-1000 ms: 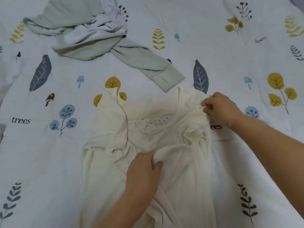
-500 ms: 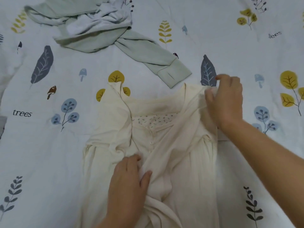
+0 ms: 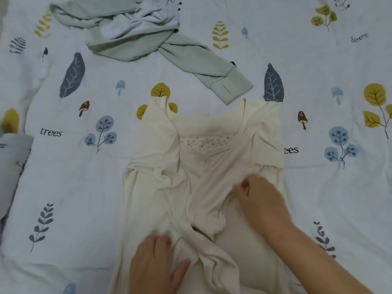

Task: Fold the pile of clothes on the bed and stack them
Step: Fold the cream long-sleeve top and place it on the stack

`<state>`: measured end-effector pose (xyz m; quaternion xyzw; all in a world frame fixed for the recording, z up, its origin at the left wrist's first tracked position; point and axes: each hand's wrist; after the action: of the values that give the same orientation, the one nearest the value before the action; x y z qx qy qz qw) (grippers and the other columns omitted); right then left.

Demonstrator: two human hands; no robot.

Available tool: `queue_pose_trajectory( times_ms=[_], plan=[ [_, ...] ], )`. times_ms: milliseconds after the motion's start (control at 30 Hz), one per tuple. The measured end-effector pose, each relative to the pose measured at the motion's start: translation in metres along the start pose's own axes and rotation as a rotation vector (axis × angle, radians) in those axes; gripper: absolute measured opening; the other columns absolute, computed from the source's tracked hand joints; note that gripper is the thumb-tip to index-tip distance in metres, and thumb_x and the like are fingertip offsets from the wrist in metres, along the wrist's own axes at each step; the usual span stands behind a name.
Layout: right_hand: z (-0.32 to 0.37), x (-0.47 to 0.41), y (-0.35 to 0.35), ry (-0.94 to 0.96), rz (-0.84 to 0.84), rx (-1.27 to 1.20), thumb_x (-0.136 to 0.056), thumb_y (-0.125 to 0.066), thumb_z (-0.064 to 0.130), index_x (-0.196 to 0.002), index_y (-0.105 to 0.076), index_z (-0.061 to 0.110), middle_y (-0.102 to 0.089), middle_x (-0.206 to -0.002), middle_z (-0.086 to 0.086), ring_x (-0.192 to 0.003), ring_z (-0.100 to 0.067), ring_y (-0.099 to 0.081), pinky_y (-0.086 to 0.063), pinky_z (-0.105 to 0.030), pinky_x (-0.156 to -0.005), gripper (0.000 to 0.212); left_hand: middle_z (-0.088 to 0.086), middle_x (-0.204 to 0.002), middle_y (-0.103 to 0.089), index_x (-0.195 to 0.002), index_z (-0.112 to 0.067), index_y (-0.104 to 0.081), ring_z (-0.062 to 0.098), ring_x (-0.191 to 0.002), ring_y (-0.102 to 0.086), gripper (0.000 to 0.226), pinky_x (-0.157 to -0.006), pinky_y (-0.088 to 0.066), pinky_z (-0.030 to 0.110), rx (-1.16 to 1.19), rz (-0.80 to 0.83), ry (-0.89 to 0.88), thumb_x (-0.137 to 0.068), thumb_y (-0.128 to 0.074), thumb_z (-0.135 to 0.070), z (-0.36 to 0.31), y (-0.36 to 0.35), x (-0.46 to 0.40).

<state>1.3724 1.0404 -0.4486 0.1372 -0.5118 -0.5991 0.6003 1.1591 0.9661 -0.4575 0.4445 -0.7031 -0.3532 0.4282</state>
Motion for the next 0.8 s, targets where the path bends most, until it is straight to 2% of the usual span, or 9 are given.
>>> queue_pose_trajectory(
  times_ms=[100, 233, 333, 467, 600, 633, 667, 700, 800],
  plan=[
    [0.004, 0.025, -0.018, -0.124, 0.284, -0.128, -0.089, -0.054, 0.043, -0.066, -0.049, 0.021, -0.050, -0.062, 0.009, -0.056, -0.006, -0.048, -0.031, -0.021, -0.051, 0.033, 0.005, -0.058, -0.063, -0.052, -0.012, -0.064, 0.013, -0.059, -0.055, 0.038, -0.043, -0.038, 0.020, 0.005, 0.107, -0.024, -0.061, -0.041, -0.041, 0.009, -0.001, 0.012],
    [0.007, 0.040, -0.035, -0.175, 0.258, -0.367, -0.086, -0.057, 0.021, -0.063, -0.042, 0.014, -0.046, -0.061, -0.002, -0.057, -0.014, -0.043, -0.035, -0.026, -0.058, 0.029, -0.011, -0.069, -0.046, -0.076, -0.036, -0.034, 0.006, -0.080, -0.056, 0.017, -0.069, -0.041, 0.015, 0.224, 0.178, 0.200, -0.093, -0.037, -0.033, 0.015, 0.006, 0.025],
    [0.006, 0.049, -0.031, -0.227, 0.163, -0.567, -0.089, -0.053, 0.018, -0.066, -0.044, 0.013, -0.051, -0.064, -0.003, -0.058, -0.015, -0.046, -0.039, -0.028, -0.058, 0.026, -0.011, -0.070, -0.041, -0.081, -0.028, -0.028, -0.006, -0.072, -0.052, 0.021, -0.063, -0.037, 0.008, 0.172, 0.249, 0.262, -0.097, -0.041, -0.035, 0.028, 0.008, 0.043],
    [0.002, 0.075, -0.033, -0.178, 0.217, -0.246, -0.088, -0.051, 0.049, -0.079, -0.053, 0.025, -0.060, -0.074, 0.009, -0.069, -0.008, -0.056, -0.040, -0.024, -0.060, 0.026, -0.020, -0.077, -0.043, -0.106, -0.037, -0.039, -0.001, -0.099, -0.058, 0.017, -0.079, -0.040, 0.010, 0.164, 0.271, 0.351, -0.093, -0.044, -0.048, 0.042, 0.012, 0.062],
    [0.003, 0.100, -0.041, 0.076, 0.405, 0.148, -0.077, -0.054, 0.061, -0.088, -0.056, 0.030, -0.046, -0.090, 0.011, -0.096, -0.011, -0.049, -0.038, -0.025, -0.077, 0.034, -0.017, -0.087, -0.054, -0.091, -0.046, -0.042, -0.001, -0.096, -0.059, 0.014, -0.081, -0.039, 0.007, 0.240, 0.293, 0.402, -0.086, -0.055, -0.050, 0.042, 0.014, 0.071],
    [0.003, 0.103, -0.042, 0.141, 0.418, 0.194, -0.081, -0.054, 0.055, -0.088, -0.057, 0.031, -0.042, -0.089, 0.010, -0.100, -0.013, -0.047, -0.035, -0.025, -0.081, 0.025, -0.018, -0.090, -0.057, -0.091, -0.010, -0.038, 0.001, -0.102, -0.059, 0.038, -0.081, -0.037, 0.007, 0.243, 0.323, 0.383, -0.088, -0.055, -0.044, 0.042, 0.015, 0.073],
    [0.002, 0.106, -0.042, 0.177, 0.411, 0.148, -0.086, -0.052, 0.048, -0.082, -0.053, 0.033, -0.040, -0.085, 0.010, -0.096, -0.013, -0.047, -0.034, -0.024, -0.078, 0.016, -0.018, -0.087, -0.061, -0.093, -0.081, -0.017, 0.002, -0.102, -0.060, 0.059, -0.080, -0.037, 0.008, 0.240, 0.286, 0.398, -0.090, -0.056, -0.038, 0.043, 0.014, 0.073],
    [0.000, 0.107, -0.041, 0.162, 0.375, 0.036, -0.091, -0.049, 0.041, -0.074, -0.046, 0.032, -0.041, -0.079, 0.012, -0.087, -0.011, -0.047, -0.033, -0.024, -0.073, 0.020, -0.018, -0.078, -0.063, -0.099, -0.046, -0.056, 0.003, -0.095, -0.061, 0.018, -0.078, -0.039, 0.010, 0.280, 0.264, 0.392, -0.090, -0.057, -0.031, 0.046, 0.012, 0.071],
    [-0.010, 0.107, -0.030, -0.068, 0.275, -0.347, -0.095, -0.050, 0.028, -0.067, -0.043, 0.027, -0.047, -0.060, 0.006, -0.055, 0.001, -0.044, -0.034, -0.015, -0.055, 0.029, -0.013, -0.074, -0.057, -0.091, -0.035, -0.045, 0.006, -0.086, -0.061, 0.007, -0.078, -0.043, 0.018, 0.230, 0.225, 0.454, -0.092, -0.052, -0.034, 0.048, 0.020, 0.066]
  ],
)
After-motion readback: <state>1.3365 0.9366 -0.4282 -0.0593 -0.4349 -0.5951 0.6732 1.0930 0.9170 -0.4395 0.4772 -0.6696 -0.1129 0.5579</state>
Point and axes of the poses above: each hand's wrist, its own x-axis away from the middle knuckle, its own y-axis out of the back of the hand, z = x × y
